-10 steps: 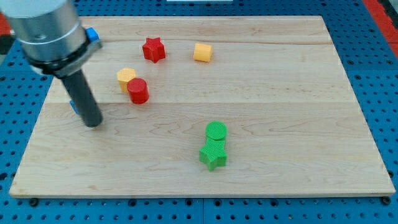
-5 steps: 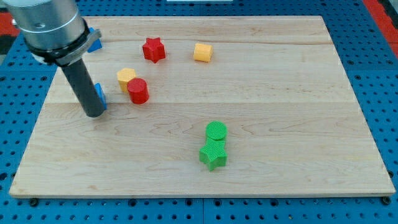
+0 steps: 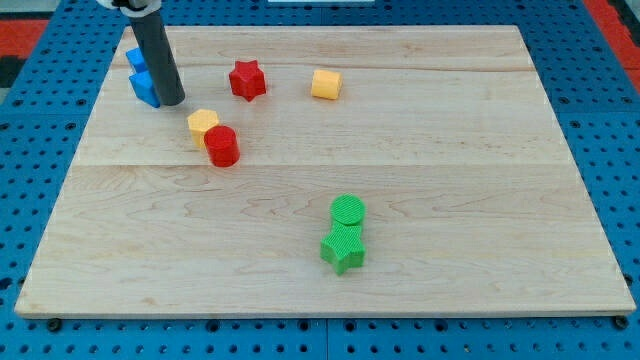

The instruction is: Push blue triangle into blue cube

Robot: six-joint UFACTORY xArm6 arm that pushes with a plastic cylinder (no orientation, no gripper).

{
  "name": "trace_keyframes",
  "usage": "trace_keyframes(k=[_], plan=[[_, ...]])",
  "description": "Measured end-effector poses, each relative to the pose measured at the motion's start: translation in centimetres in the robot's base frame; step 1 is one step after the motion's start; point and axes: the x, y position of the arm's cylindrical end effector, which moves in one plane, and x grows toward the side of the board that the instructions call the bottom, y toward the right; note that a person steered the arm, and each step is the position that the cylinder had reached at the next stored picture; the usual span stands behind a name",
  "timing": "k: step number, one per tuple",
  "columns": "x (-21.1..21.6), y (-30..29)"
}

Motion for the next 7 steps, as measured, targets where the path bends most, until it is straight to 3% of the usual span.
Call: trace_keyframes(k=[1, 3, 7], plan=[[-0.6, -3.2], [-3.9, -3.3], [-1.4, -1.8]])
